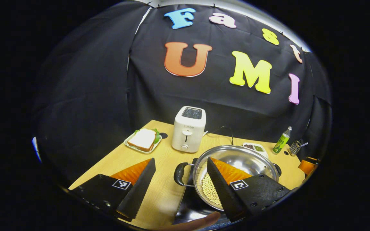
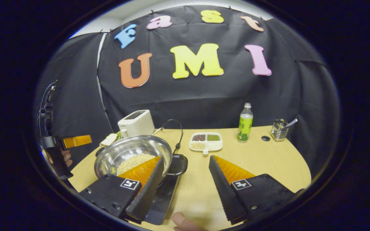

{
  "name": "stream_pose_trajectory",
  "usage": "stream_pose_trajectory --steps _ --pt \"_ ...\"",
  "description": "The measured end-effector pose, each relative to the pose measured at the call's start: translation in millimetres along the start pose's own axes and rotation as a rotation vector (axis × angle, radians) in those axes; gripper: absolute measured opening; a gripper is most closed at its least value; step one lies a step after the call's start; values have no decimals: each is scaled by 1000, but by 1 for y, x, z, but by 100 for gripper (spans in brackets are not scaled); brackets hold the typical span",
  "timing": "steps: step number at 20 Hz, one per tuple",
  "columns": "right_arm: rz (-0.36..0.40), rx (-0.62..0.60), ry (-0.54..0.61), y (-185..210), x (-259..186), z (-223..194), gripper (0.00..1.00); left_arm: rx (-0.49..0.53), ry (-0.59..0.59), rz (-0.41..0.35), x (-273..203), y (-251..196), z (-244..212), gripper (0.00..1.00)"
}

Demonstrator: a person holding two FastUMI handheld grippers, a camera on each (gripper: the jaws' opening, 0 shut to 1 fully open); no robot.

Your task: First push the handle of the pot to place it horizontally, then grasp the pot with both hands and set it on the induction cooktop.

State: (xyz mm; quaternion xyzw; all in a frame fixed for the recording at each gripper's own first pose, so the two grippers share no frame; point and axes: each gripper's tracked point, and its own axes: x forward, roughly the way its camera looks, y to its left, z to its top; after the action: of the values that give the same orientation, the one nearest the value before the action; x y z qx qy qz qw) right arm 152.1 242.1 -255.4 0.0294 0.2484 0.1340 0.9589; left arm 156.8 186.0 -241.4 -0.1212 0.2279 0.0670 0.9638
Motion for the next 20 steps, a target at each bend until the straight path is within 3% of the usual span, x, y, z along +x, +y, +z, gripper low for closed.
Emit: stream_pose_trajectory --steps 4,6,13,20 --pt "-45 -25 -105 -18 -44 21 90 11 -65 -31 -36 -20 11 95" --pt "-60 -17 -139 -26 -63 28 99 35 -100 -35 -51 -29 17 96" --pt "-79 -18 -256 -61 -131 64 99 18 -240 -121 -115 -81 57 96" --pt "-138 -22 -433 -112 -224 98 98 80 -383 -115 -194 -130 90 95"
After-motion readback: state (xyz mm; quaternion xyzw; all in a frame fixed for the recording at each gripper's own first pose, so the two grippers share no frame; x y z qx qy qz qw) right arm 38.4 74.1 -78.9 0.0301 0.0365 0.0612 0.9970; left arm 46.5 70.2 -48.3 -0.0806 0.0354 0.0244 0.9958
